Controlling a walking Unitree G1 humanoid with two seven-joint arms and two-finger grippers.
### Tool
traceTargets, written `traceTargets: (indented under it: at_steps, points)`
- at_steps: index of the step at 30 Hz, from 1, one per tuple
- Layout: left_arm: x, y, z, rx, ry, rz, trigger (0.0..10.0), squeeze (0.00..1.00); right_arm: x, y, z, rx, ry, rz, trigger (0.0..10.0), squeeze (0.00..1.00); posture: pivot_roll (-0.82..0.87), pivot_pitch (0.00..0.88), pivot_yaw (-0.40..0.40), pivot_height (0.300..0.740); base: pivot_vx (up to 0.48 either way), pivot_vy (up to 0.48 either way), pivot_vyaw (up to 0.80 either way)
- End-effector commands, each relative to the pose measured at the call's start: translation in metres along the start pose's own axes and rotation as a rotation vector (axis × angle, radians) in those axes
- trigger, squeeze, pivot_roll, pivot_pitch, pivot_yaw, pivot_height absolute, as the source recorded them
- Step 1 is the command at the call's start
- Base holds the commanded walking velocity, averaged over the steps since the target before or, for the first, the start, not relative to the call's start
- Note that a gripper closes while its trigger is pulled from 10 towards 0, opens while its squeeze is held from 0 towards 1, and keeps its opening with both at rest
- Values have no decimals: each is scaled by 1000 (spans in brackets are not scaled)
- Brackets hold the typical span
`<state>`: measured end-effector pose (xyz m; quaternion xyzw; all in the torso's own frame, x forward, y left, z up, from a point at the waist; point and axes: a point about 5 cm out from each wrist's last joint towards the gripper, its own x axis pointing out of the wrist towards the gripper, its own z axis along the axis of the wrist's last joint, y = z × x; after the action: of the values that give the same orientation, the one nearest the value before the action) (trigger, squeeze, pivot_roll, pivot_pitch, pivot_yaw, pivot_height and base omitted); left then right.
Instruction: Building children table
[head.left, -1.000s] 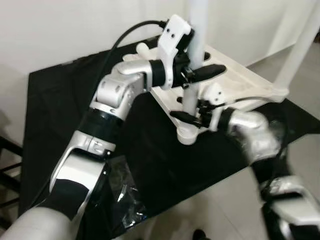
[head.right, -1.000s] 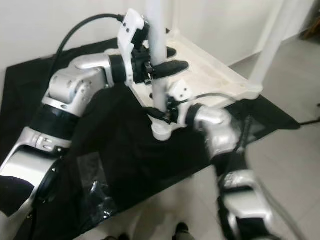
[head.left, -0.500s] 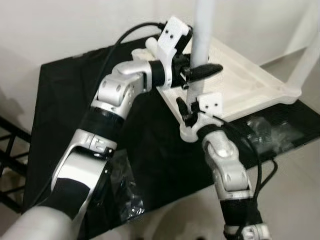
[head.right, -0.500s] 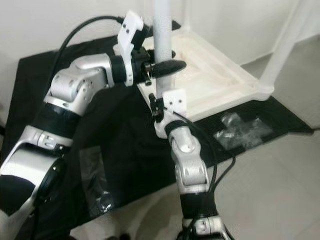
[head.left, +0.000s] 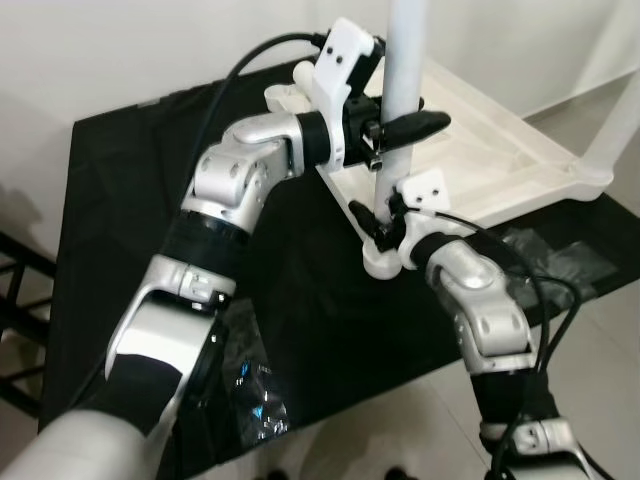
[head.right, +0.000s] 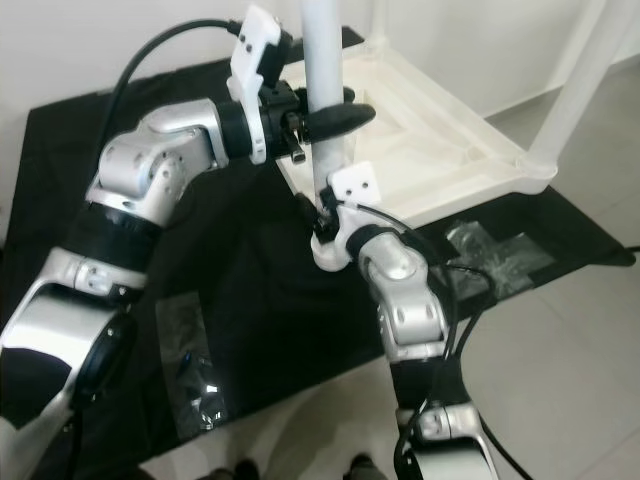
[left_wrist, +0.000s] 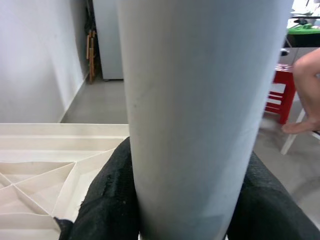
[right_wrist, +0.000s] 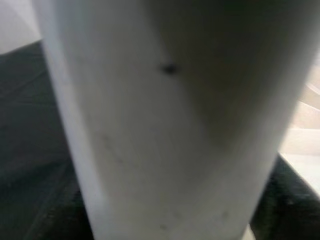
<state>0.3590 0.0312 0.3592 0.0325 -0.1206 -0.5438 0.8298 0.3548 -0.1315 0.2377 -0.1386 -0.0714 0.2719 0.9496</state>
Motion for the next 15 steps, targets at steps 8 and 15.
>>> traceTargets:
  at_steps: [8,15]
  points:
    - [1,-4,-9,-19,45,-20,0,0,14,-27,34,-80,-77,364,10000,0,-34,213,88,740,0,0,0]
    - [2,-7,-9,-17,52,-32,0,0,14,-19,18,-61,-9,559,10000,0,-22,218,89,740,0,0,0]
